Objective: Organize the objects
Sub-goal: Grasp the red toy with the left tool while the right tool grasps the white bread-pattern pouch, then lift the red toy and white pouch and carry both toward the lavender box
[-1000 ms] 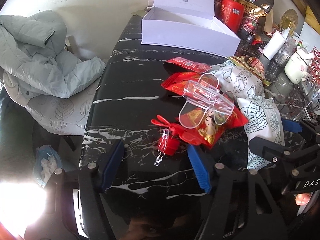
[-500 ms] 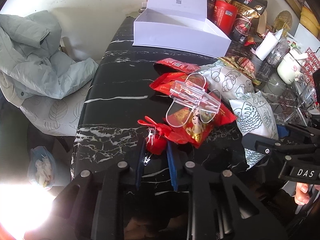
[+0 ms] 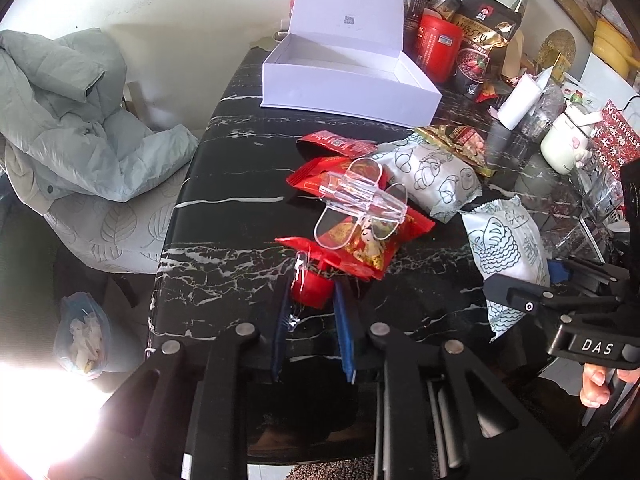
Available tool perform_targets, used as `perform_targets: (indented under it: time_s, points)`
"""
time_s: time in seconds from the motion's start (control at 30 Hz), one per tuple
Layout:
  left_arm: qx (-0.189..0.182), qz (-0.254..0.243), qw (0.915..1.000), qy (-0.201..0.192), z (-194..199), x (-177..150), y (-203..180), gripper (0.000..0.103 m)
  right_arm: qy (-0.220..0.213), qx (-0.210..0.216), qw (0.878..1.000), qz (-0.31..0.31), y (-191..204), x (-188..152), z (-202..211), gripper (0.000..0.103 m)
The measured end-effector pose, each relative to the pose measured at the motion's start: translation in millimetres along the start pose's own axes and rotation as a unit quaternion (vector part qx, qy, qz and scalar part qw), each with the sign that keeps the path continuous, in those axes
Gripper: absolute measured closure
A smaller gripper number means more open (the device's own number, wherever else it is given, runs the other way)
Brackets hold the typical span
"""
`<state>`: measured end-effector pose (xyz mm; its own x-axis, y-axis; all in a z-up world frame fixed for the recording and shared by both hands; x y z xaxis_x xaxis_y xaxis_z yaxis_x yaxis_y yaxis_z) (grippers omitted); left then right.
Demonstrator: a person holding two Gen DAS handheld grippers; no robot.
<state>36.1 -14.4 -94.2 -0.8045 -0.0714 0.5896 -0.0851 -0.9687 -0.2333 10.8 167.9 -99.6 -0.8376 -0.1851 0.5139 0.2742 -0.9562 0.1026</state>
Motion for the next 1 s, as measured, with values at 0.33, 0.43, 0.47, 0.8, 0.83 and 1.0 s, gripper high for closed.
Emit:
perform_targets:
  time_s: [0.33,0.43,0.47,0.8,0.83,1.0]
  points:
    - [-0.003,-0.017,0.9997,-0.019,17,8,-26,0.083,-0.017,0.020,1.000,0.002,-13,-1,21,0.042]
    - [-0.002,-0.017,0.9997,-0.019,18,10,-31,0.083,-0.022,0.026,0.999,0.005,-15,-1,25,0.042]
    - [-0.003,-0.016,0.9997,-0.018,17,10,-32,0.083,-0.023,0.028,0.999,0.007,-15,0,26,0.042]
    - [-0.004,-0.013,0.9998,-0.014,12,21,-43,0.083,-0.027,0.042,0.999,0.017,-25,7,29,0.042]
    - [-0.003,-0.015,0.9998,-0.014,11,23,-44,0.083,-0.029,0.042,0.999,0.018,-26,9,29,0.042]
    - [-0.003,-0.024,0.9996,-0.014,7,36,-52,0.083,-0.033,0.043,0.998,0.028,-30,20,30,0.042]
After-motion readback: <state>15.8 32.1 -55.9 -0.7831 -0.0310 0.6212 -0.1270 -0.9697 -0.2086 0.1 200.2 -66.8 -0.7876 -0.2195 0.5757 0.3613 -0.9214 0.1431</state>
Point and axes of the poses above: each gripper's, at about its wrist camera, not at the fingertips, and z roughly against the way its jaws point, y to its left, x to its top, the point moved 4 cm from there along -z, roughly the way its jaws point, and after that the axes turned 9 degrees about -x, right-handed, at the moved point
